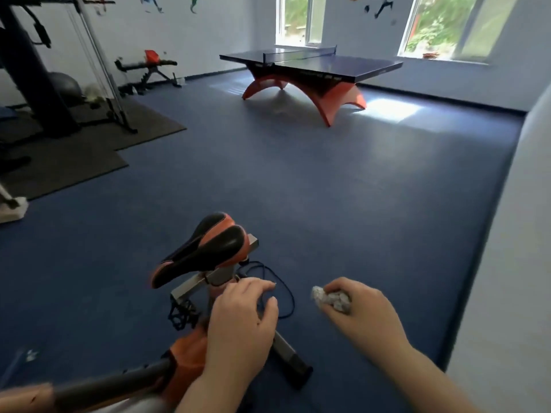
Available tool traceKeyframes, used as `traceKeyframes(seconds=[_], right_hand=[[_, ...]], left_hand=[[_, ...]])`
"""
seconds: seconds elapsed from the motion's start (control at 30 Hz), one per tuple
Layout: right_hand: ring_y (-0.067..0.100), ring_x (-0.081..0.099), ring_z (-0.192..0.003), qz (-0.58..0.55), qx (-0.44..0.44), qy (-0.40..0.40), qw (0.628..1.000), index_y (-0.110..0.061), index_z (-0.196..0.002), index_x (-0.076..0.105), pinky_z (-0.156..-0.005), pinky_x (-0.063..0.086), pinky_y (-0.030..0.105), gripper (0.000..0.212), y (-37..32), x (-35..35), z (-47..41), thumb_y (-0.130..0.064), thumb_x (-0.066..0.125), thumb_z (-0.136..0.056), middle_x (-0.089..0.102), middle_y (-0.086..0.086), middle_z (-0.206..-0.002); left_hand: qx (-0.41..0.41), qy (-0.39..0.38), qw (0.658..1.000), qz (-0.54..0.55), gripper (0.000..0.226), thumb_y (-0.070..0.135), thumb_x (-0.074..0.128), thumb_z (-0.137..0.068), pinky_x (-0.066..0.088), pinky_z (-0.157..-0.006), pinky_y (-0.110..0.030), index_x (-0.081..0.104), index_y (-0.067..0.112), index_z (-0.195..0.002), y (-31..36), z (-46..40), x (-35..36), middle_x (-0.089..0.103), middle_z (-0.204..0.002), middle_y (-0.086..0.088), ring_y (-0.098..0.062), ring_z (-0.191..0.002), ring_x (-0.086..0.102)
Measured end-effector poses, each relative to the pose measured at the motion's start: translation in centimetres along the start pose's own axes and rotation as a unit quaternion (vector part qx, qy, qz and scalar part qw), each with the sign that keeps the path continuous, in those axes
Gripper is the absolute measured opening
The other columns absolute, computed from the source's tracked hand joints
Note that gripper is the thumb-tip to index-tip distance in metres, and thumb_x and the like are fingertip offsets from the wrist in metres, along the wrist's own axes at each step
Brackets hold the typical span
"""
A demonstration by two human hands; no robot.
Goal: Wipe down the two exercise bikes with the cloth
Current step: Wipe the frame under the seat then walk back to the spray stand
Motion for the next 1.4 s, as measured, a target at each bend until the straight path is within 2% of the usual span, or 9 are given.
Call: traceKeyframes(seconds=[0.1, 0.23, 0.4, 0.57, 0.83, 1.0, 1.13, 1.23, 1.4], right_hand=[[0.000, 0.059, -0.072, 0.004, 0.014, 0.008, 1.000, -0.034, -0.085, 0.061, -0.059, 0.050, 0.025, 0.019, 2.1, -1.1, -2.0, -0.053, 0.059, -0.083, 0.063, -0.019, -0.078], [0.002, 0.059, -0.072, 0.004, 0.033, 0.036, 0.999, -0.035, -0.086, 0.061, -0.058, 0.049, 0.023, 0.016, 4.4, -2.6, -5.6, -0.050, 0.061, -0.084, 0.063, -0.020, -0.079], [0.003, 0.059, -0.073, 0.022, 0.067, 0.068, 0.995, -0.034, -0.087, 0.061, -0.060, 0.048, 0.024, 0.012, 7.0, -4.7, -9.9, -0.045, 0.065, -0.083, 0.063, -0.019, -0.080], [0.003, 0.060, -0.074, 0.026, 0.090, 0.111, 0.989, -0.034, -0.088, 0.062, -0.062, 0.050, 0.026, 0.013, 9.5, -6.9, -14.6, -0.045, 0.064, -0.083, 0.064, -0.020, -0.081], [0.004, 0.060, -0.074, 0.034, 0.099, 0.103, 0.989, -0.034, -0.089, 0.062, -0.061, 0.050, 0.026, 0.012, 15.7, -9.1, -22.6, -0.044, 0.064, -0.083, 0.064, -0.020, -0.082], [0.005, 0.059, -0.075, 0.066, 0.083, 0.051, 0.993, -0.035, -0.090, 0.060, -0.062, 0.051, 0.027, 0.013, 21.9, -10.2, -30.5, -0.047, 0.060, -0.086, 0.063, -0.020, -0.084], [0.003, 0.057, -0.076, 0.106, 0.034, 0.006, 0.994, -0.036, -0.089, 0.058, -0.060, 0.047, 0.022, 0.012, 25.6, -11.9, -37.1, -0.047, 0.059, -0.086, 0.060, -0.023, -0.085], [0.005, 0.057, -0.076, 0.125, -0.010, -0.028, 0.992, -0.035, -0.090, 0.060, -0.060, 0.049, 0.025, 0.011, 26.7, -12.5, -41.8, -0.045, 0.058, -0.087, 0.061, -0.021, -0.087], [0.005, 0.059, -0.080, 0.109, -0.088, -0.086, 0.986, -0.035, -0.094, 0.061, -0.062, 0.049, 0.026, 0.011, 24.7, -10.0, -49.8, -0.042, 0.058, -0.086, 0.063, -0.018, -0.093]], left_hand=[[0.004, -0.024, 1.000, 0.006, 0.018, 0.027, 0.059, -0.086, 0.037, -0.087, -0.020, 0.064, 0.031, -0.103, 0.2, -2.8, 2.4, 0.058, -0.101, 0.022, 0.000, -0.098, 0.049], [0.011, -0.035, 0.999, 0.006, 0.016, 0.023, 0.061, -0.086, 0.043, -0.088, -0.028, 0.066, 0.026, -0.100, 0.3, -8.0, 5.2, 0.062, -0.101, 0.016, -0.006, -0.098, 0.053], [0.040, -0.052, 0.998, 0.021, 0.017, 0.023, 0.059, -0.088, 0.038, -0.085, -0.023, 0.066, 0.025, -0.103, 0.8, -15.1, 8.8, 0.059, -0.101, 0.019, -0.003, -0.097, 0.050], [0.081, -0.074, 0.993, 0.032, 0.016, 0.023, 0.059, -0.088, 0.039, -0.087, -0.028, 0.066, 0.025, -0.103, 3.0, -21.5, 12.9, 0.054, -0.100, 0.021, -0.003, -0.097, 0.048], [0.091, -0.106, 0.990, 0.024, 0.017, 0.026, 0.058, -0.089, 0.041, -0.087, -0.025, 0.065, 0.028, -0.104, 5.6, -28.6, 20.2, 0.056, -0.102, 0.023, -0.002, -0.094, 0.050], [0.013, -0.088, 0.996, 0.003, 0.018, 0.027, 0.055, -0.091, 0.041, -0.087, -0.025, 0.064, 0.028, -0.107, 5.6, -34.3, 25.8, 0.059, -0.107, 0.021, -0.004, -0.087, 0.050], [-0.079, -0.050, 0.996, 0.004, 0.018, 0.025, 0.056, -0.090, 0.043, -0.087, -0.029, 0.064, 0.027, -0.107, 5.0, -38.8, 28.7, 0.061, -0.109, 0.018, -0.006, -0.085, 0.050], [-0.127, -0.010, 0.992, -0.005, 0.017, 0.024, 0.056, -0.090, 0.043, -0.086, -0.032, 0.065, 0.026, -0.105, 4.6, -41.4, 29.5, 0.060, -0.106, 0.017, -0.008, -0.082, 0.051], [-0.187, 0.028, 0.981, -0.043, 0.016, 0.026, 0.058, -0.089, 0.042, -0.088, -0.030, 0.065, 0.029, -0.103, 2.0, -43.4, 28.0, 0.060, -0.105, 0.020, -0.001, -0.094, 0.048]])
Point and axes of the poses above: each hand's wrist, its own z-axis away from the middle knuckle, its own x-axis out of the palm, y = z × x, the point moved 6 cm from there along -z, towards the middle knuckle
